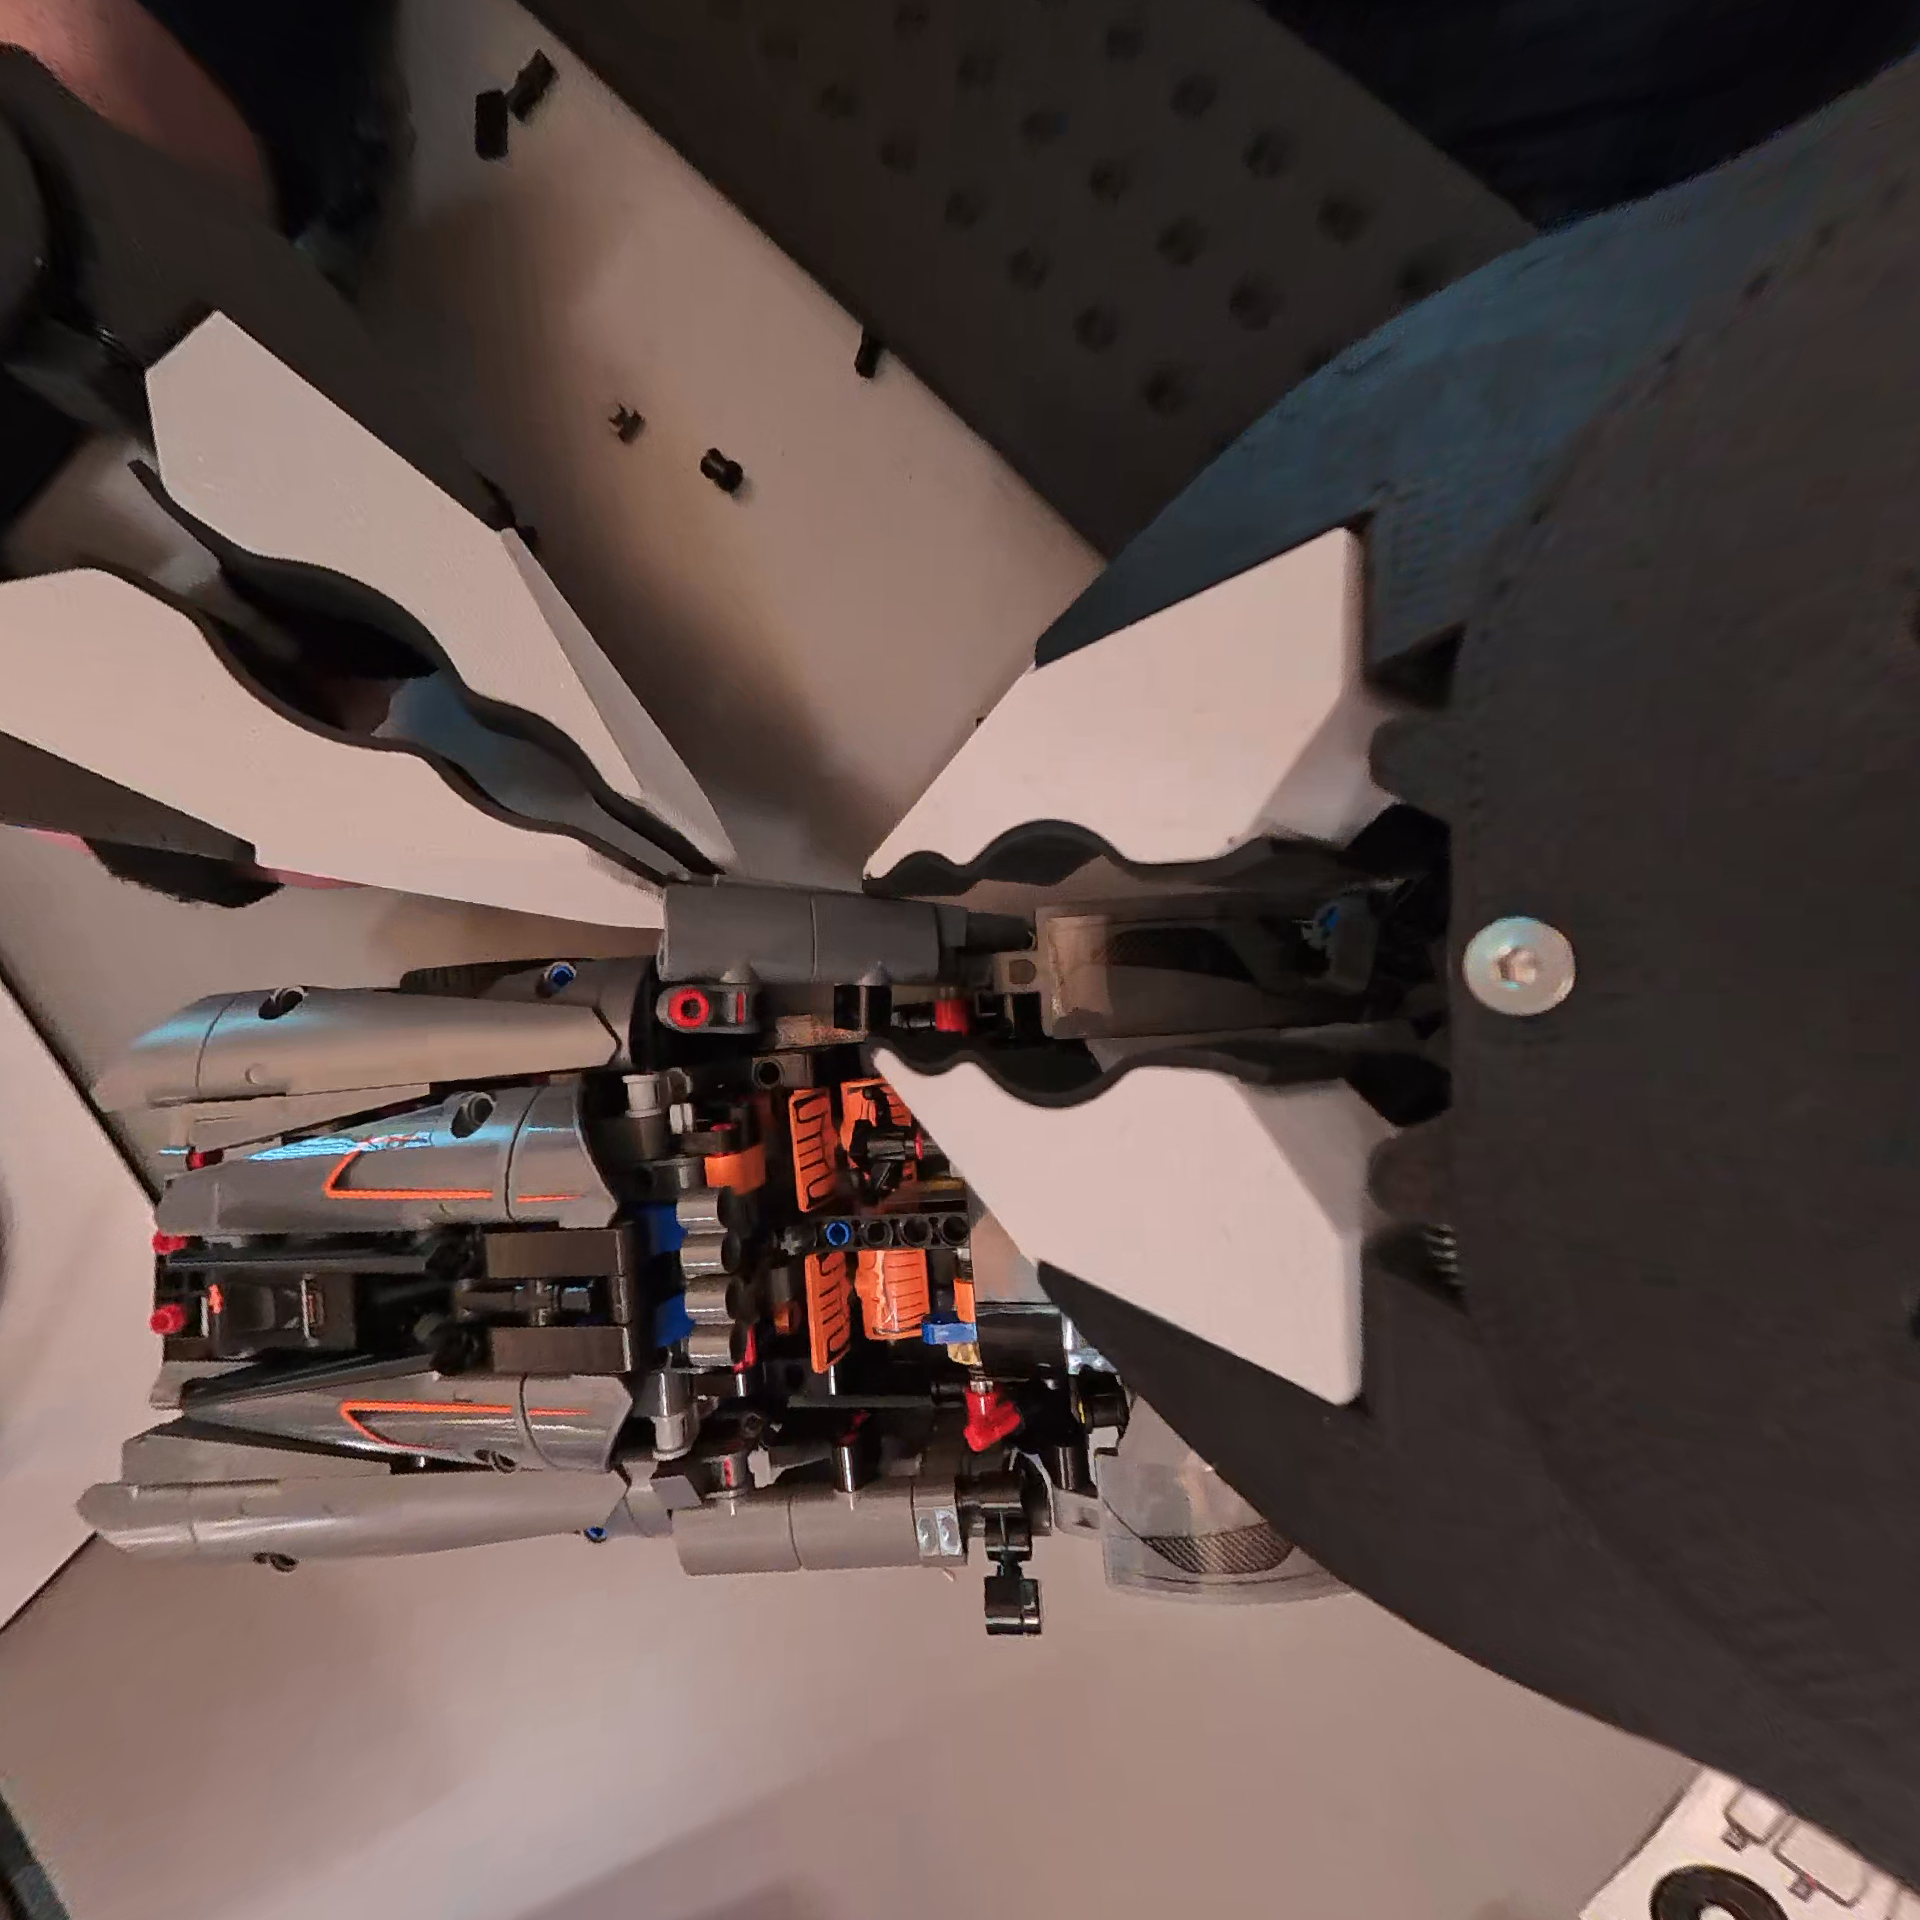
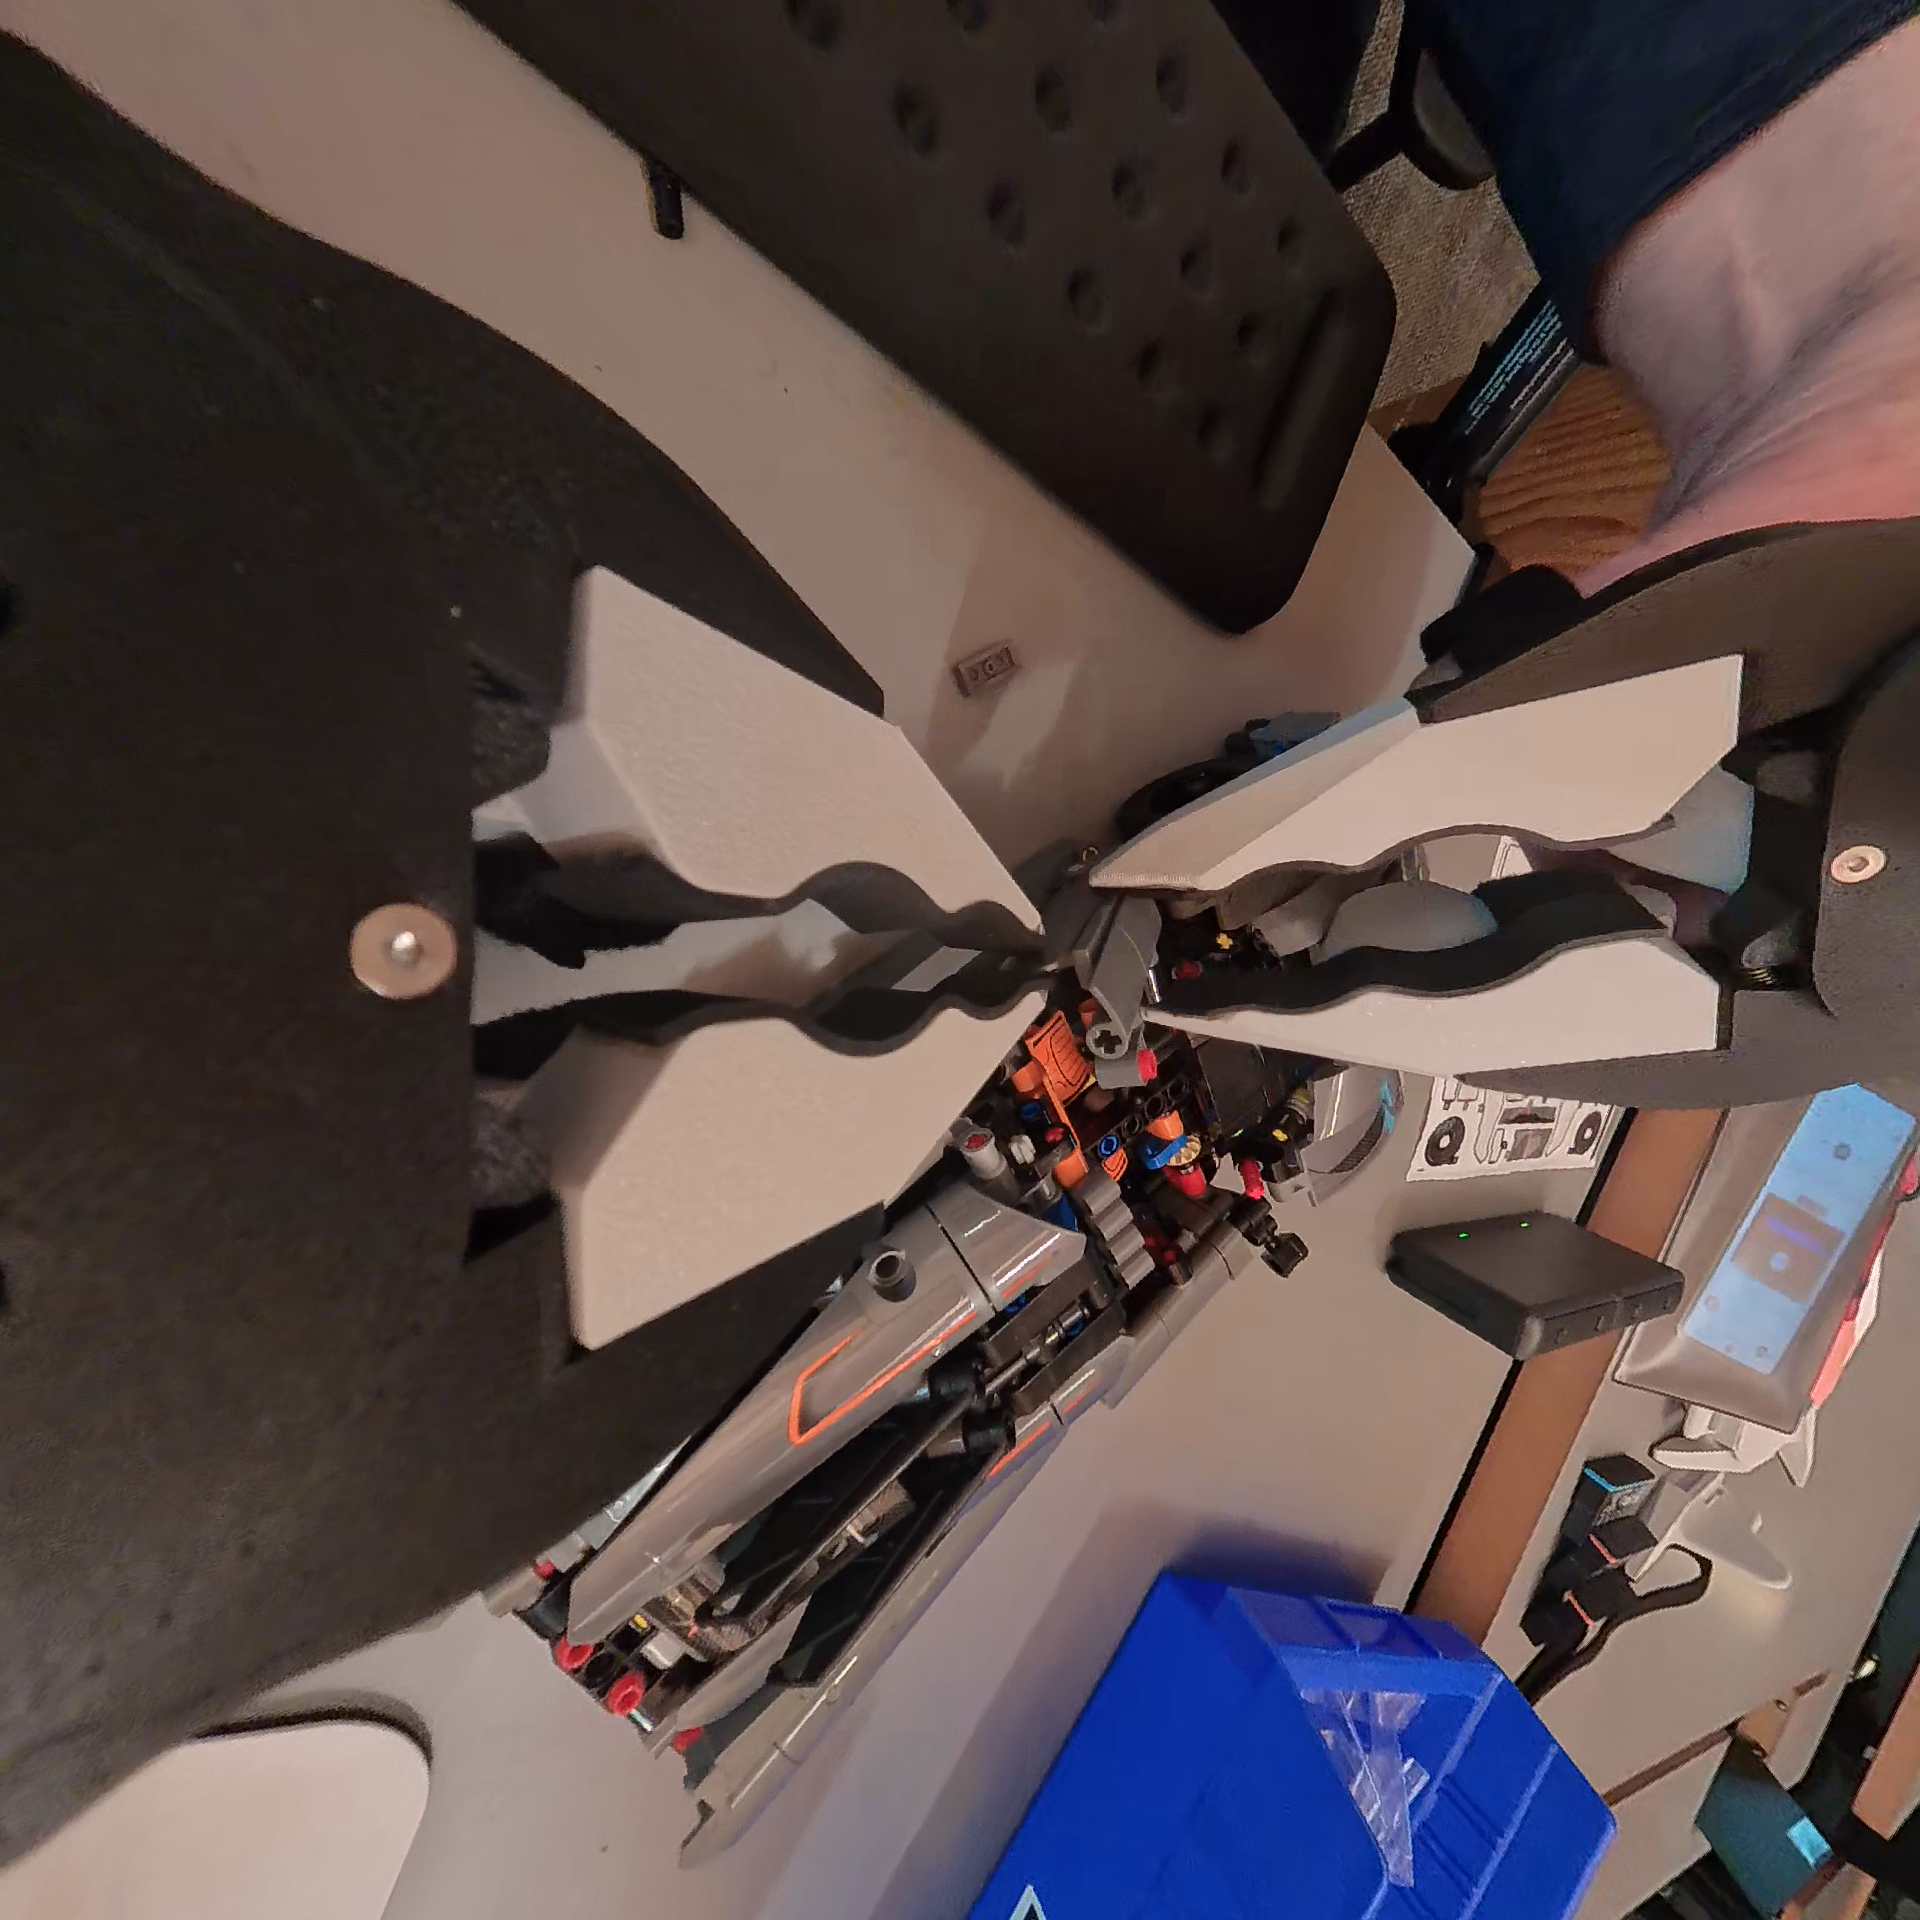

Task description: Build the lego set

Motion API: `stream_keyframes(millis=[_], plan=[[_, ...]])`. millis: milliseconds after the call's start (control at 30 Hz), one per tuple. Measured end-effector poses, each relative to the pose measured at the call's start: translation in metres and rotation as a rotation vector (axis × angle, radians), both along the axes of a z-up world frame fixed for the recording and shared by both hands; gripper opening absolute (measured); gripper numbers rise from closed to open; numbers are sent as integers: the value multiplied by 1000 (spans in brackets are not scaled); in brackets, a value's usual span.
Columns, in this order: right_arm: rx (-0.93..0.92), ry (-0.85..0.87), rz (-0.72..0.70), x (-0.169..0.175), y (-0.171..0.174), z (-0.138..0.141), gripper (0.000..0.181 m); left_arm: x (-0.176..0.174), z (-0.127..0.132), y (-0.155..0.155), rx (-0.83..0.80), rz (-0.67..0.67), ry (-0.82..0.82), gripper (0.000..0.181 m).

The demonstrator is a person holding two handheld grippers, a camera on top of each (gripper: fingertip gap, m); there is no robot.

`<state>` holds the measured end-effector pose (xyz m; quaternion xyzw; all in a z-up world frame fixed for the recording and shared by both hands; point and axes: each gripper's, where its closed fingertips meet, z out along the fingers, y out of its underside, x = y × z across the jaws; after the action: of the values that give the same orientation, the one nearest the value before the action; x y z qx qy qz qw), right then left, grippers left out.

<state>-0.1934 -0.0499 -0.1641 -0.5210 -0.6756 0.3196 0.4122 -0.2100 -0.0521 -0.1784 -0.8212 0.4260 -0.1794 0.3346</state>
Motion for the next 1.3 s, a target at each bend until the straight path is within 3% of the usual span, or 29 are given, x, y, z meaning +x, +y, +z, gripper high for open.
stream_keyframes(millis=[200, 300, 633, 1300], plan=[[-26, 12, -16, -1, 3, 1, 4, 0, 1, 1, -6, -2, -21, 22], [-47, 21, -5, -3, -1, 4, 14, 1, 1, 1, -1, -8, -19, 22], [-71, 12, 2, -3, -2, 1, 3, 1, 1, 0, 3, -22, -27, 22], [-62, 4, 27, -1, -5, 1, 2, 0, 7, 0, -96, -6, -188, 20]])
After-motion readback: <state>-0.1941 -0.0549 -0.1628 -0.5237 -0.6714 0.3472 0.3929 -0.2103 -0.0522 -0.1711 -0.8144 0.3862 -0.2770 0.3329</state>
